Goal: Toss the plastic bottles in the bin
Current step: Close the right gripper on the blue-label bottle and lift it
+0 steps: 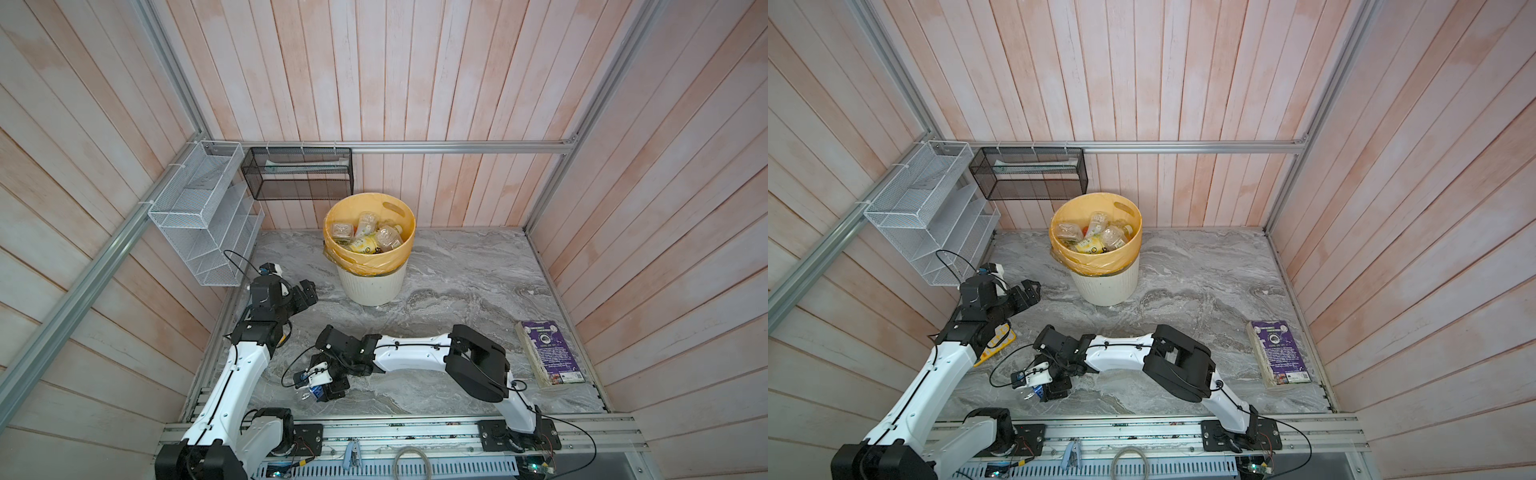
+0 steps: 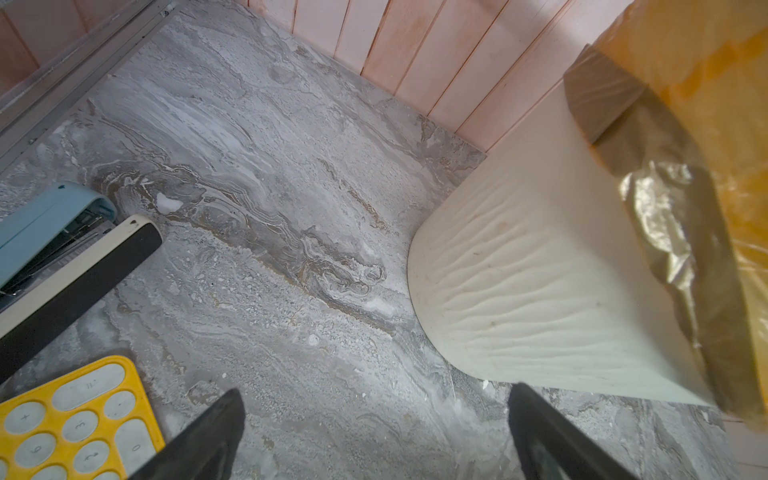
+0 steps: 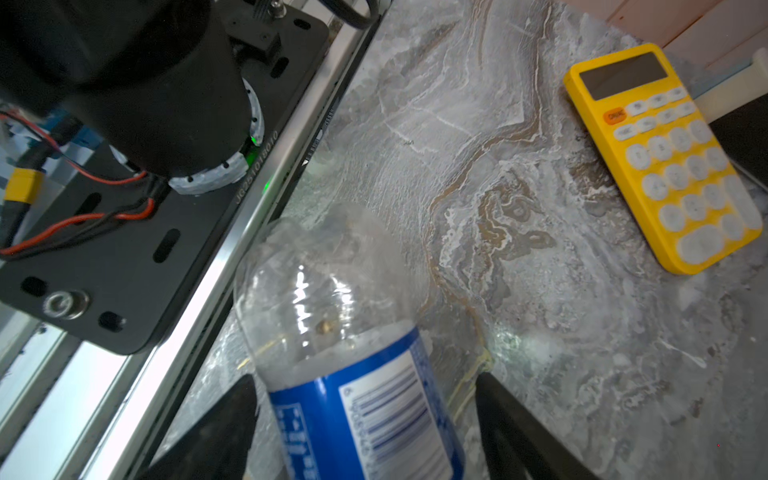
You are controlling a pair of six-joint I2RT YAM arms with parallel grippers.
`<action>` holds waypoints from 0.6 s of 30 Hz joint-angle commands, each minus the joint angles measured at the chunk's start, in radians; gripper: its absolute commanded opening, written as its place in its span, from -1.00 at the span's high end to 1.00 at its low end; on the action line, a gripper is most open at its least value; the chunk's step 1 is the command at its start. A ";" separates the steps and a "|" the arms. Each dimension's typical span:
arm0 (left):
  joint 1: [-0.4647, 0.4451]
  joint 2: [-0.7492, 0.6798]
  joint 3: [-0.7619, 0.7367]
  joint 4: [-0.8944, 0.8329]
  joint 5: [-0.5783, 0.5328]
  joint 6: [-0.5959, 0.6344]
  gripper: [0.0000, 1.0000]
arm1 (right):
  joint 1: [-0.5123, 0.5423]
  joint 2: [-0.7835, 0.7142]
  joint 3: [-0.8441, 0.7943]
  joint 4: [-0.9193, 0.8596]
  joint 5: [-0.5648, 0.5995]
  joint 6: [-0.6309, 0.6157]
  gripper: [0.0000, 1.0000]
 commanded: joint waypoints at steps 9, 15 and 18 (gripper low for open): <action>0.007 -0.014 -0.008 0.024 0.015 0.007 -1.00 | -0.008 -0.022 -0.047 -0.009 0.154 0.040 -0.07; 0.007 -0.025 -0.022 0.031 0.015 0.000 -1.00 | -0.079 -0.204 -0.272 0.167 0.211 0.223 0.13; 0.007 -0.034 -0.032 0.041 0.027 -0.001 -1.00 | -0.115 -0.331 -0.427 0.260 0.267 0.324 0.17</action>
